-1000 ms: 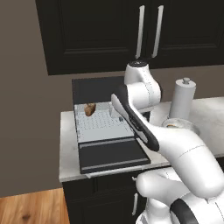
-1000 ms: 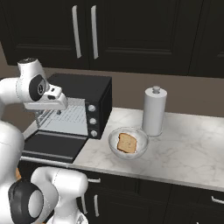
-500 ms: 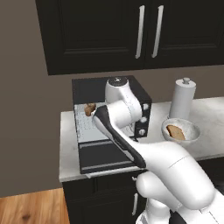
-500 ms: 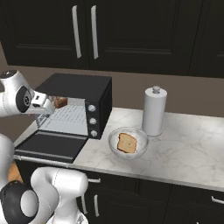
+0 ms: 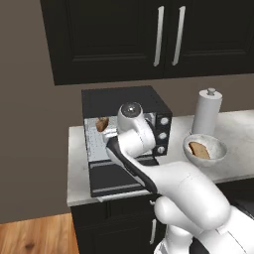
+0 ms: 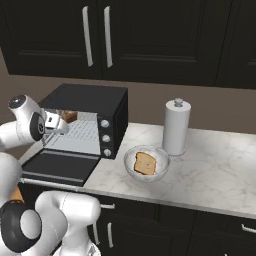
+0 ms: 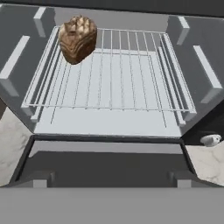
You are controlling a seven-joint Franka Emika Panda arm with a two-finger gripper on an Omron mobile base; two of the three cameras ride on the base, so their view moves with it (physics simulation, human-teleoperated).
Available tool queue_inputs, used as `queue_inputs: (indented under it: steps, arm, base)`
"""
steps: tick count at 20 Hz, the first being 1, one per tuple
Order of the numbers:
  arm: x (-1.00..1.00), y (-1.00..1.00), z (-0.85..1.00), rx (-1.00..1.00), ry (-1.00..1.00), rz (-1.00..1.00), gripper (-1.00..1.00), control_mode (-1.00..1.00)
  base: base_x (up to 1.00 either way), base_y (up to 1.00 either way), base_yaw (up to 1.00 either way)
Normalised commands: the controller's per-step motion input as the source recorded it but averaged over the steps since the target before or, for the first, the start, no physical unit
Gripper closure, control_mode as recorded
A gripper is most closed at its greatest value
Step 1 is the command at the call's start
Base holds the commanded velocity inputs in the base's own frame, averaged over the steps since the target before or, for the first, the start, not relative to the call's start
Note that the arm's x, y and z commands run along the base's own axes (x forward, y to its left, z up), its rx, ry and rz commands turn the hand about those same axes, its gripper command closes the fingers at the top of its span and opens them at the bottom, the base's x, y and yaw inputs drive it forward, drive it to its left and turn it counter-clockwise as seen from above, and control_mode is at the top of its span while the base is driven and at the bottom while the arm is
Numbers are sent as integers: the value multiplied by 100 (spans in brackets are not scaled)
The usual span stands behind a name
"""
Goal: Pick up the heated bread from the toaster oven and place it in the bowl. Then move the bread bowl to the dining counter.
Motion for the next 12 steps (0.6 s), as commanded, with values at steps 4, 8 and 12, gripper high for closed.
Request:
queue_inputs:
  steps: [4,8,12]
  arm:
    - [51,0,-2,2,-4,-6,-100,-100]
    - [46,0,-7,0,0,-2,-100,-100]
    - [33,0,-29,0,0,-1,-100,-100]
  base:
    - [0,0,0]
    - [0,0,0]
    - [0,0,0]
